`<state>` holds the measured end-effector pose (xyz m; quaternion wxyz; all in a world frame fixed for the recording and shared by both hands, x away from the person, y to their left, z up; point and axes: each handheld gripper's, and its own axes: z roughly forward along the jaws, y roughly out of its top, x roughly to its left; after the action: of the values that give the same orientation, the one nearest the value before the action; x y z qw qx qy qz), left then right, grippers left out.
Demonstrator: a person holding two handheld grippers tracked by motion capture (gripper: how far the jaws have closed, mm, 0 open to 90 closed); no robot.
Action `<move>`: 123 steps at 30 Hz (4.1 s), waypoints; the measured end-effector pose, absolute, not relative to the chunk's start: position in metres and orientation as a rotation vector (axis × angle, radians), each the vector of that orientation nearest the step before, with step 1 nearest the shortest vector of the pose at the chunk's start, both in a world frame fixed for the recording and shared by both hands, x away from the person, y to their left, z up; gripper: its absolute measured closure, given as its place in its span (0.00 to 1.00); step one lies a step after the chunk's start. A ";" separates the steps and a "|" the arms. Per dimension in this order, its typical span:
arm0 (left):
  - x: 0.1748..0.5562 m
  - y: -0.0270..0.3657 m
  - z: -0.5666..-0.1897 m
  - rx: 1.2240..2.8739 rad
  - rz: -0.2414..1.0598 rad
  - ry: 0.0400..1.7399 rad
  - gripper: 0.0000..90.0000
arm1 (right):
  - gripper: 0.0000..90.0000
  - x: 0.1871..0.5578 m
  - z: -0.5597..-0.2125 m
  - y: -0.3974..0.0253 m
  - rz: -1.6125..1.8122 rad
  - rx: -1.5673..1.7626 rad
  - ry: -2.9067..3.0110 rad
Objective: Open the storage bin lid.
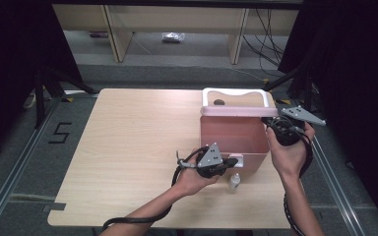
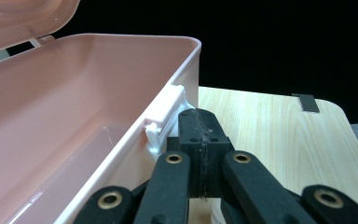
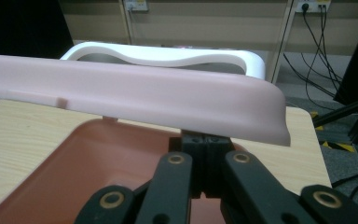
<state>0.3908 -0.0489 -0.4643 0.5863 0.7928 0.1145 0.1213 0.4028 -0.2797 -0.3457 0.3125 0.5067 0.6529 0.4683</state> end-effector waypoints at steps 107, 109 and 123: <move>0.391 -0.050 -0.464 1.848 0.281 0.268 1.00 | 1.00 0.461 -0.333 -0.265 1.189 1.325 1.574; 0.391 -0.050 -0.464 1.849 0.281 0.268 1.00 | 1.00 0.462 -0.333 -0.265 1.190 1.314 1.570; 0.391 -0.051 -0.463 1.850 0.287 0.264 1.00 | 1.00 0.468 -0.333 -0.262 1.179 1.308 1.568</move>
<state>0.3910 -0.0505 -0.4634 0.5854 0.7933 0.1134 0.1230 0.4676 -0.2622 -0.3330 0.3819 0.5128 0.6144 0.4623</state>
